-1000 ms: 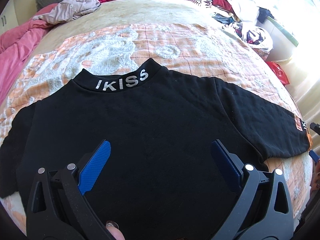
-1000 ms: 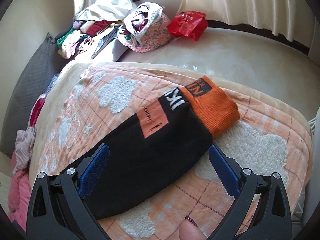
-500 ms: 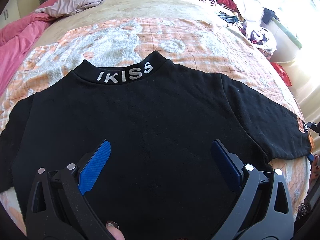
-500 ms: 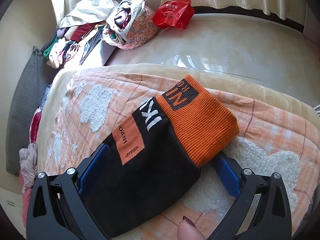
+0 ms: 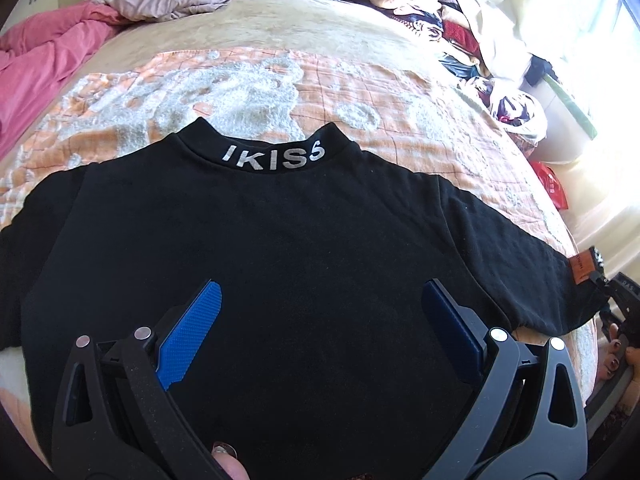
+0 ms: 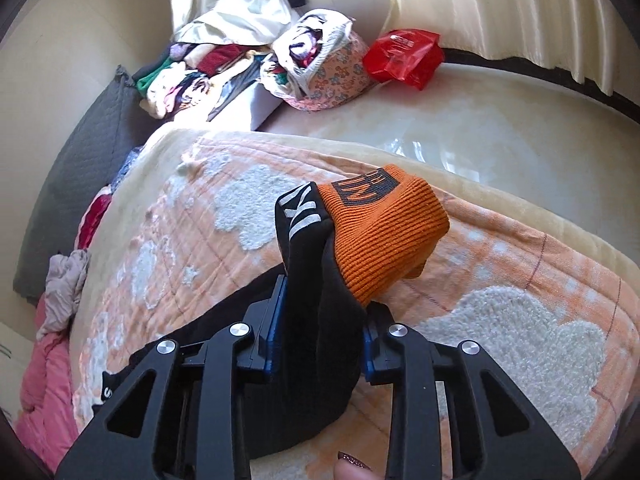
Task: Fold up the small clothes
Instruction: 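Lift the cuff with the right tool and fold the sleeve across the sweatshirt body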
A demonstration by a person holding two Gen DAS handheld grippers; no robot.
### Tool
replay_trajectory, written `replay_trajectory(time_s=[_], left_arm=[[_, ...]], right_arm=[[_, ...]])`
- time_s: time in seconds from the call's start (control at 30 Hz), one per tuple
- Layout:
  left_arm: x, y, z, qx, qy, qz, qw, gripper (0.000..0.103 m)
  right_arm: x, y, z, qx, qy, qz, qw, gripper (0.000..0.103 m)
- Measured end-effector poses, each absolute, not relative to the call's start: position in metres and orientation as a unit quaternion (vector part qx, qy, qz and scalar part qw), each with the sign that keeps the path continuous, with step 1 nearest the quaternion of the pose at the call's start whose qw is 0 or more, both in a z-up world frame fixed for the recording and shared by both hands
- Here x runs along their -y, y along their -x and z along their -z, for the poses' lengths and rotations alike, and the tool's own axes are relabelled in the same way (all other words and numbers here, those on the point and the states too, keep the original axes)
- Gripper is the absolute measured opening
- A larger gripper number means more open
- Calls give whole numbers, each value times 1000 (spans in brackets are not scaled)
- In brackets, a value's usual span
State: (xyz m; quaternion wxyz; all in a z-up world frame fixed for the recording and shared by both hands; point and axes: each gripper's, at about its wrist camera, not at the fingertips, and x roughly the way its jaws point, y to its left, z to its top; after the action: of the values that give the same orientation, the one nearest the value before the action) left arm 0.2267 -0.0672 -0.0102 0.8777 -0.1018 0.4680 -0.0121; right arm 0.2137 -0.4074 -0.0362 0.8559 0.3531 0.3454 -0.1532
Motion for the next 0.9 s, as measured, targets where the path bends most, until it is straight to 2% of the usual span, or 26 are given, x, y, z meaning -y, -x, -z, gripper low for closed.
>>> replay_trajectory(time_s=[0.2,0.27,0.4,0.7,0.9], left_arm=[[55,-214,16,-476,118,8,871,94],[50,-210,17,-476,124,6,871,94],[38,-201,15,-471,132,-2,872,94],[10,-186,6,-469,155,-15,870,94],[-7,-175,2,-465,178,-19,867,94]], right_arm=[[363,-211,10,-313,-317,53,894,27],[344,-212,2,-307,-299,16,903,21],[297,-212,-13,-300,-235,-41,924,21],[213,-208,-21,-318,-108,-112,935,21],[188,-211,-13,-336,-95,-148,925,24]])
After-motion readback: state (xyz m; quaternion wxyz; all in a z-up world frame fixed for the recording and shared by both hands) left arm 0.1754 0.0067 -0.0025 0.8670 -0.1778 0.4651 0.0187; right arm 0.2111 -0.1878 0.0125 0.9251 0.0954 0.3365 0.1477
